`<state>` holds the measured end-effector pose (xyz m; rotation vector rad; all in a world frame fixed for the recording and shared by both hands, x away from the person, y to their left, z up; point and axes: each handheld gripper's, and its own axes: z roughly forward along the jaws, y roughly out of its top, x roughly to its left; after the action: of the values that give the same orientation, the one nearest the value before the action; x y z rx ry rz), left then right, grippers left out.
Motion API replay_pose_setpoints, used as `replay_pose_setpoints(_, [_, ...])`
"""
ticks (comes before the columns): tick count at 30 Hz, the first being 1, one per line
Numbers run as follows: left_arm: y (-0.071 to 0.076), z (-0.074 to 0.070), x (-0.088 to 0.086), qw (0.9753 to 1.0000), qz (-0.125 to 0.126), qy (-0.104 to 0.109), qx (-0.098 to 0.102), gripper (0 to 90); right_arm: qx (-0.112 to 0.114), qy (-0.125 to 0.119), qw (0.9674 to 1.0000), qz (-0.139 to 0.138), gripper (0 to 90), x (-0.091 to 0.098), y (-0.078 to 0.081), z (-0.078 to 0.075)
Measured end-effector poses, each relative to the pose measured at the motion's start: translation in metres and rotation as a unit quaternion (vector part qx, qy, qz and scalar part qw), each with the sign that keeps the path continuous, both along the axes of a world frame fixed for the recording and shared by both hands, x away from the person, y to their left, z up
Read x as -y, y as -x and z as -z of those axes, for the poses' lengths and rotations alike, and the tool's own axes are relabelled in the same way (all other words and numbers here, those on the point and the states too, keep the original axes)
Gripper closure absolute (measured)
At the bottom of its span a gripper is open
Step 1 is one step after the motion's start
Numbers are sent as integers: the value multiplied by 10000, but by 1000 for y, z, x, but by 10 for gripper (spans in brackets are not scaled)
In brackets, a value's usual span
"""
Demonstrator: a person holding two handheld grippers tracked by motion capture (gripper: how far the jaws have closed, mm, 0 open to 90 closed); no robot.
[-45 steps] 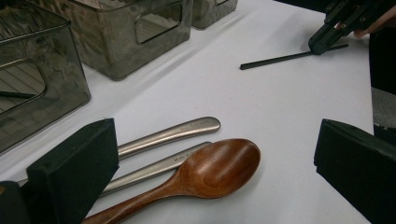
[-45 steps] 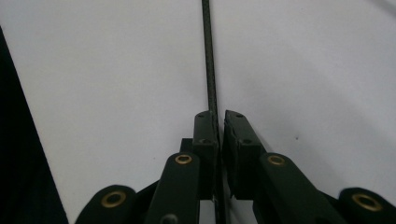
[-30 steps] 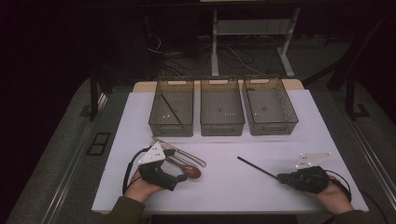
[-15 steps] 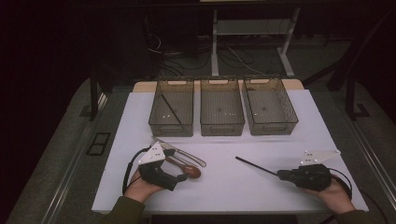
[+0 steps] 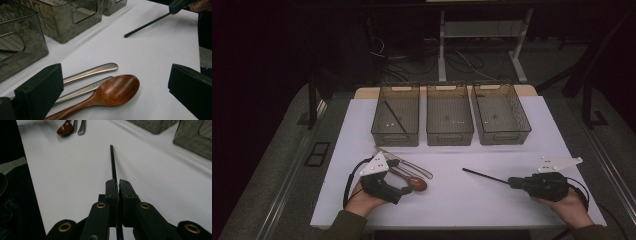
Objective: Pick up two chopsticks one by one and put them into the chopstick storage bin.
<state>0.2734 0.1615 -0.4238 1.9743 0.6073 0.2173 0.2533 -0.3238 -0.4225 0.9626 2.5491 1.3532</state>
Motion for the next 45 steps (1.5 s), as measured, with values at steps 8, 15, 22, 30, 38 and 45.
replay_pose_setpoints(8, [0, 0, 0, 10000, -11, 7, 11, 0, 152, -247, 9996, 27, 851, -2, -3, -13])
replay_pose_setpoints(15, [0, 0, 0, 10000, -14, 10, 12, 0, 316, -381, 9987, 83, 851, -5, -9, -26])
replay_pose_setpoints(22, [-1, 0, 0, 10000, -2, 3, 12, 0, 494, -368, 9979, 188, 851, -12, -17, -40])
replay_pose_setpoints(30, [-1, 0, 0, 10000, -9, 30, -4, 0, 589, -364, 9973, 249, 850, -28, -32, -48])
replay_pose_setpoints(38, [-1, 0, 0, 10000, -12, 49, -7, 0, 618, -463, 9966, 280, 850, -40, -45, -55])
replay_pose_setpoints(45, [-1, 0, 0, 10000, -15, 61, -9, 0, 689, -506, 9960, 275, 850, -50, -52, -64])
